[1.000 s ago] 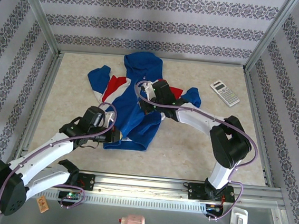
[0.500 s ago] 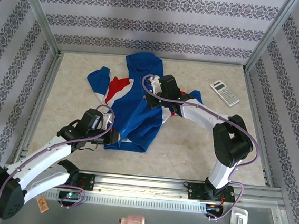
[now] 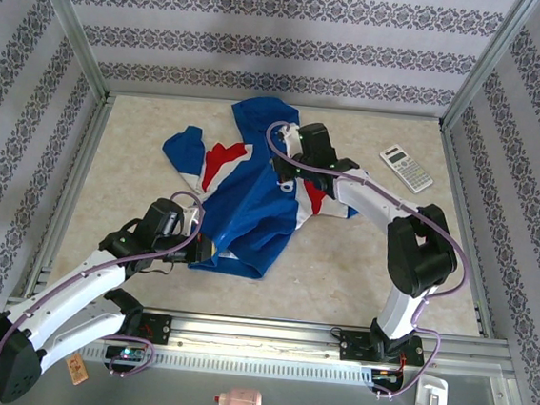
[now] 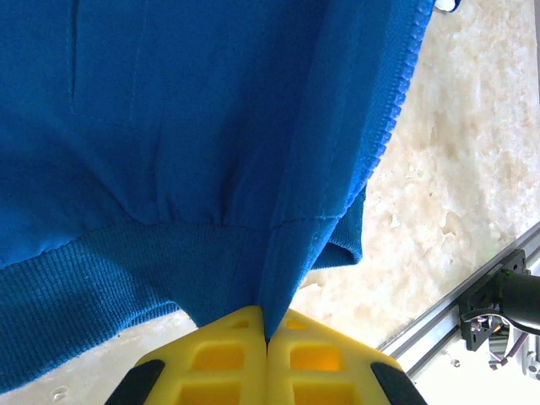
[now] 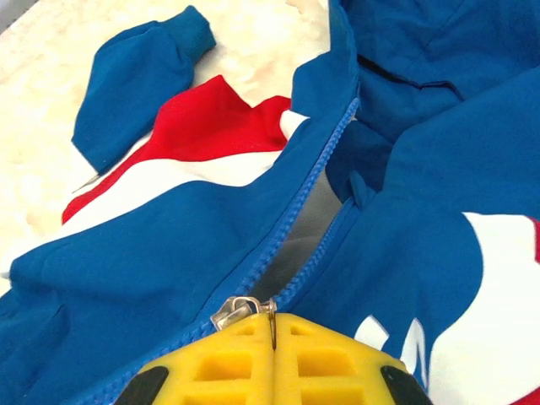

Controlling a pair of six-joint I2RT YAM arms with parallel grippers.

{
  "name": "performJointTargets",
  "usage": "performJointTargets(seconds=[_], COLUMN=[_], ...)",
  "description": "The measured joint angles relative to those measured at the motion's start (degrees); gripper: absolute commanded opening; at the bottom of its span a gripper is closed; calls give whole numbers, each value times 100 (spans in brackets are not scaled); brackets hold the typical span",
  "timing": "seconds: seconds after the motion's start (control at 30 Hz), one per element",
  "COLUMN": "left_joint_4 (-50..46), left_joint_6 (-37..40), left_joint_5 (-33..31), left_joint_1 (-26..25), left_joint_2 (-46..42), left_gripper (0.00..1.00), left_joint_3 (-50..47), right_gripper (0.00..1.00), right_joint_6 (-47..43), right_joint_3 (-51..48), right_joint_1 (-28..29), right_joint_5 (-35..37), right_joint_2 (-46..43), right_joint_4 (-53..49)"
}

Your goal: Zip up the jacket

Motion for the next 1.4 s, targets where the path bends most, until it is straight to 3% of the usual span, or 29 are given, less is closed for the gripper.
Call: performJointTargets(seconds=[0.67,1.4], left_joint_4=[-195,-378], left_joint_6=[-46,-190], left_joint_5=[-46,-291], left_joint_1=[0,-2], left_joint_2=[-111,-317], left_gripper=[0,0], left_joint_3=[2,26], right_gripper=[0,0], right_joint_6=[-164,-205], right_joint_3=[518,1364], right_joint_1=[-649,-1193], right_joint_5=[-37,-726], right_joint_2=[380,1217], right_joint_4=[-177,-214])
